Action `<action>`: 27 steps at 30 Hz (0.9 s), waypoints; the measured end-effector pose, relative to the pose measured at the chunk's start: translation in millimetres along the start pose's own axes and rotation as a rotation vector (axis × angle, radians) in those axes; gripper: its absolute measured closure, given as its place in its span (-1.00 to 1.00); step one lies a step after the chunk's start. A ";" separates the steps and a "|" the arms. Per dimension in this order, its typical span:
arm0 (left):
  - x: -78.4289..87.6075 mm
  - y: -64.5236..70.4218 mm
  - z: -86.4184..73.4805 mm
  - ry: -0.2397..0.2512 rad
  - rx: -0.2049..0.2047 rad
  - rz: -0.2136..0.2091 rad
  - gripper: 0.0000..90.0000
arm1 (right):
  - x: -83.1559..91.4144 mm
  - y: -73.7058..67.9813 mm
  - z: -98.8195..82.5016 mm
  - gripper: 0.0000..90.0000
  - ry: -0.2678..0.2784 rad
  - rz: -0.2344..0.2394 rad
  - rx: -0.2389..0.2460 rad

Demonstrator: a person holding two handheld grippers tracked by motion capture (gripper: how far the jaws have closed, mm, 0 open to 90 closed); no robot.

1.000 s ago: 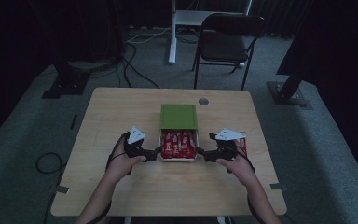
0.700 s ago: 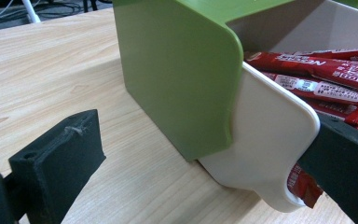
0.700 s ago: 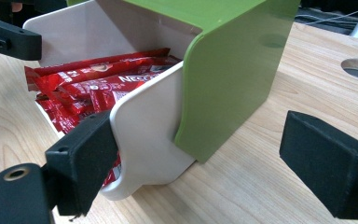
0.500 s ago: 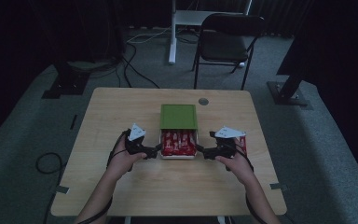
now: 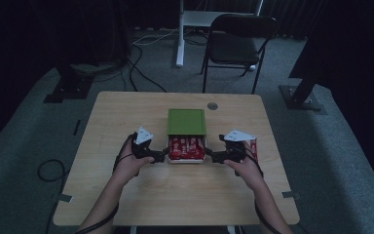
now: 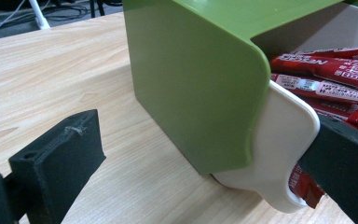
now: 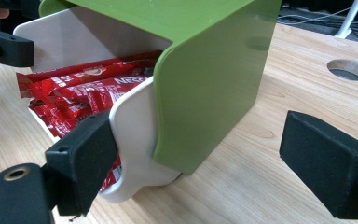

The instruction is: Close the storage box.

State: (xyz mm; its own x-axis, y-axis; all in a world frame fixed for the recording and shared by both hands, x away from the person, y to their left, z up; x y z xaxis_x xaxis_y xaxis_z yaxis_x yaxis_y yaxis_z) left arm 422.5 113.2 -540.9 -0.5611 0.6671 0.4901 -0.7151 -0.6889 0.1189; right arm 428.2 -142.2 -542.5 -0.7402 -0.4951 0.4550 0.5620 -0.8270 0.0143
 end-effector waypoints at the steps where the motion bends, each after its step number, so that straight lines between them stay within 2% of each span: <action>1: -0.3 -0.5 0.3 0.000 0.000 0.001 -0.96 | -0.6 0.3 0.3 -0.75 0.000 -0.002 -0.002; 27: -8.6 -10.5 6.7 0.002 -0.004 0.018 -0.96 | -14.0 7.1 5.0 -0.75 0.006 -0.038 -0.018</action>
State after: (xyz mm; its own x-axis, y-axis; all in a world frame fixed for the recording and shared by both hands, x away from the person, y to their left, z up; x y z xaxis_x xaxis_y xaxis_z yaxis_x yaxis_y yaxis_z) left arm 437.7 112.8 -540.5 -0.5747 0.6552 0.4904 -0.7065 -0.6996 0.1067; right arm 444.3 -139.8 -544.3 -0.7628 -0.4650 0.4494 0.5269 -0.8498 0.0149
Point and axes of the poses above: each handheld gripper's, and its own axes: x roughly backward along the jaws, z roughly out of its top, y roughly to its right, the point moved 7 cm from there along -x, roughly forward along the jaws, and after that the axes turned 11 degrees about -z, right-handed, at the moved point
